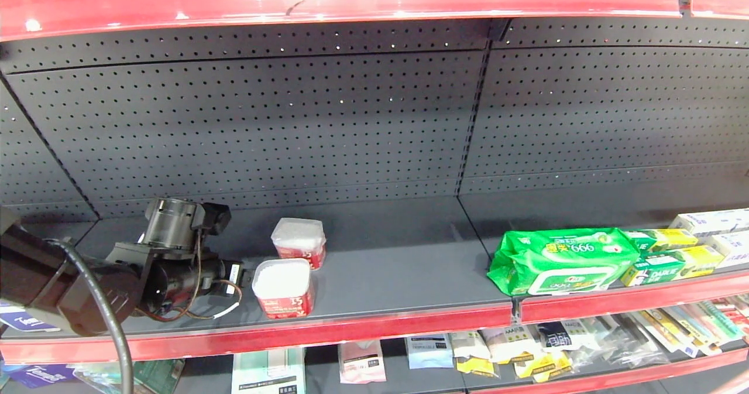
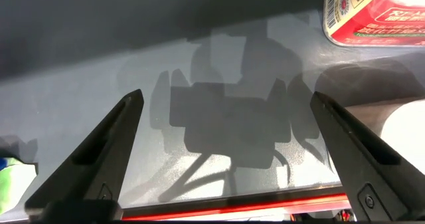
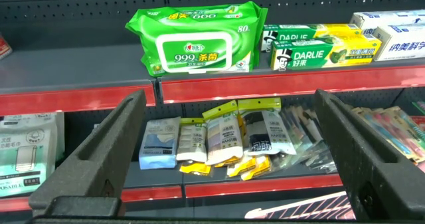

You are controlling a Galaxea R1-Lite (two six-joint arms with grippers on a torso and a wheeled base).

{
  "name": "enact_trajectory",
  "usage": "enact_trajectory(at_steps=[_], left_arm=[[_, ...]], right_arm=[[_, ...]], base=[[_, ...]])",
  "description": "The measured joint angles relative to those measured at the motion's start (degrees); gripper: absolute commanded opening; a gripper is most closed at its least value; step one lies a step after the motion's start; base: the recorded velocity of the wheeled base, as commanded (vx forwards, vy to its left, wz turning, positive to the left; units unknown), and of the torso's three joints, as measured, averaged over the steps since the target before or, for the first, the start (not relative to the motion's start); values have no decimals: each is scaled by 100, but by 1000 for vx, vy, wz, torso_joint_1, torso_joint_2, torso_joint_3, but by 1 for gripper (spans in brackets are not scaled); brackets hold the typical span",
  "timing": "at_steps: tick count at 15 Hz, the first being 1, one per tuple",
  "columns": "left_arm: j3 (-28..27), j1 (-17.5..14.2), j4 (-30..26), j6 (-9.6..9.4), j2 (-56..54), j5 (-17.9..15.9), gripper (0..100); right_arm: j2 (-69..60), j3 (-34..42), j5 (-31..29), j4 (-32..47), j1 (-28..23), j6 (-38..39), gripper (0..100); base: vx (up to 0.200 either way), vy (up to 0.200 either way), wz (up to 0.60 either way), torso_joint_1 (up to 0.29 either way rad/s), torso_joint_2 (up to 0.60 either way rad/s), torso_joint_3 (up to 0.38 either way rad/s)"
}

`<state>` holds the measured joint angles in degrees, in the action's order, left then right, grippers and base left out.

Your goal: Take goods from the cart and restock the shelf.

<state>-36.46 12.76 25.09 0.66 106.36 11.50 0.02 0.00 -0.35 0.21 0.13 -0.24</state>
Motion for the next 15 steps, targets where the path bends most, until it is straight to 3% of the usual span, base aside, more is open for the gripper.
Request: enact_trajectory(at_steps=[15], left_arm=[[6, 24, 1, 2, 55, -1, 100]], right_arm=[[2, 0, -5, -2, 5, 0, 100]], base=[[0, 0, 0, 0, 0, 0]])
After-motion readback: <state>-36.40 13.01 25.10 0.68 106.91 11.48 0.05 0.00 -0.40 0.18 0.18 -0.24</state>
